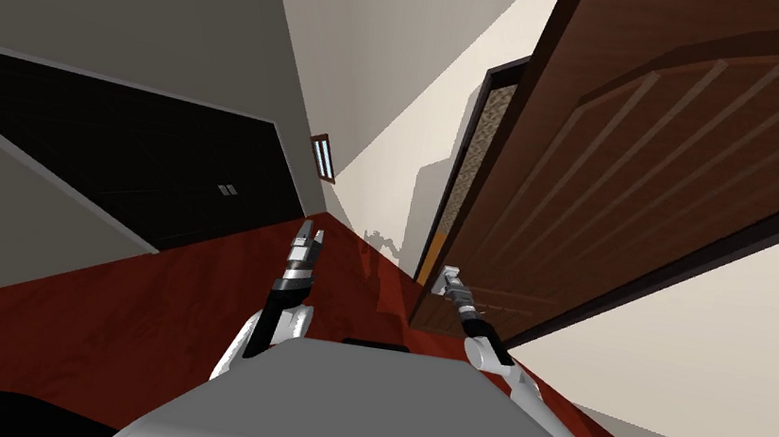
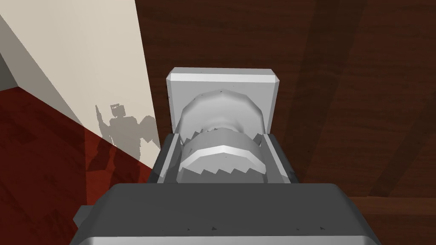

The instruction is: Pull the door open

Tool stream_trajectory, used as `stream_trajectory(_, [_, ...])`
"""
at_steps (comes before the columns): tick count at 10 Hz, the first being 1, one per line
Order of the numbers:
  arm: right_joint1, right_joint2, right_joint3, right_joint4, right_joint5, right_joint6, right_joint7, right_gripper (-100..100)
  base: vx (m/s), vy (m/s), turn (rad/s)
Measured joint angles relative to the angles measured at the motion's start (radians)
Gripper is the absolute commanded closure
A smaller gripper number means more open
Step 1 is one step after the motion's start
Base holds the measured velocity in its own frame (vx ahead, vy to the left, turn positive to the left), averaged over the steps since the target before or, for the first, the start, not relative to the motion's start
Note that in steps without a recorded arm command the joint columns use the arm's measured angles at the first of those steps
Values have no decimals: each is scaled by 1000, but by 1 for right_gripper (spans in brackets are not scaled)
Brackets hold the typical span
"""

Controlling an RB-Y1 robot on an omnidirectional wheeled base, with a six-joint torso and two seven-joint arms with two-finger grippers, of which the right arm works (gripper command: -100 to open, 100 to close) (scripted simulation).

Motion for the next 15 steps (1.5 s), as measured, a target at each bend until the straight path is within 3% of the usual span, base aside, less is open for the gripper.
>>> stream_trajectory(2, [10, -19, 19, -11, 5, -14, -19, 100, -162, -64, 83])
stream_trajectory(3, [12, -19, 23, -10, 6, -13, -20, 100, -139, -34, 125])
stream_trajectory(12, [52, -125, 103, -34, 29, -103, -112, 100, -197, -83, 126])
stream_trajectory(15, [58, -138, 116, -34, 30, -115, -122, 100, -158, -69, 131])
